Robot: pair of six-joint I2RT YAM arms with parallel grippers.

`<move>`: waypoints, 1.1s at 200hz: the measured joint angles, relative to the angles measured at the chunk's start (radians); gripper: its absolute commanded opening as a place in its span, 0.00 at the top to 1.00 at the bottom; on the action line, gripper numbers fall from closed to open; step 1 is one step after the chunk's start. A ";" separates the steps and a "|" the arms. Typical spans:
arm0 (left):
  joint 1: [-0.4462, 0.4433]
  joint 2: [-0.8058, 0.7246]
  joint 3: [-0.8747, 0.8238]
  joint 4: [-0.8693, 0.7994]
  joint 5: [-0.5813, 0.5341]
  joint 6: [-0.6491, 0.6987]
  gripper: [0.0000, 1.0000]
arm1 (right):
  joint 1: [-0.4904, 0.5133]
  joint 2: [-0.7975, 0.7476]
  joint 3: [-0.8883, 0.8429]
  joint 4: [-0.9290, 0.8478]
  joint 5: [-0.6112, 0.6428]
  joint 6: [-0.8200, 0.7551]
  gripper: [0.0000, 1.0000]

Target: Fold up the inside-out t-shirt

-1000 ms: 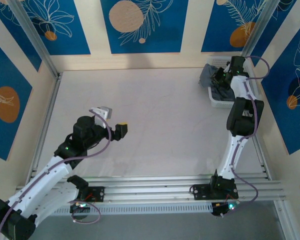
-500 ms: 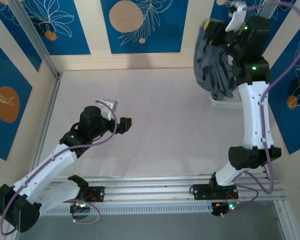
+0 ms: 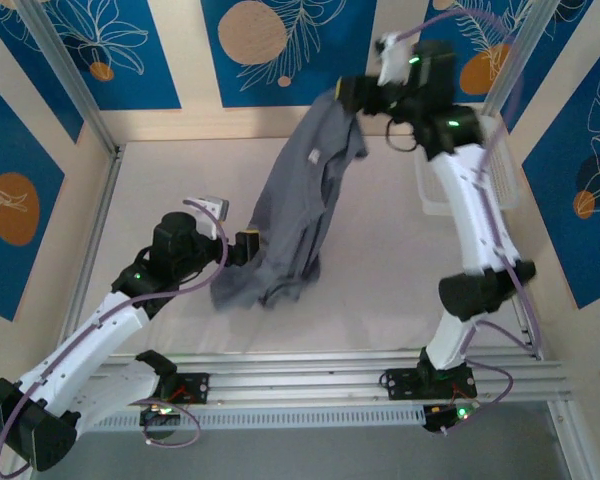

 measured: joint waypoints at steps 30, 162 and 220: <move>0.000 0.006 0.005 -0.079 -0.011 0.002 0.01 | 0.003 0.025 -0.452 0.025 0.051 0.036 0.28; -0.221 0.743 0.239 -0.202 -0.416 0.038 0.12 | 0.067 0.062 -0.978 0.480 0.114 0.093 0.25; -0.143 0.756 0.256 -0.119 -0.317 0.039 0.71 | 0.100 0.235 -0.826 0.478 0.010 0.123 1.00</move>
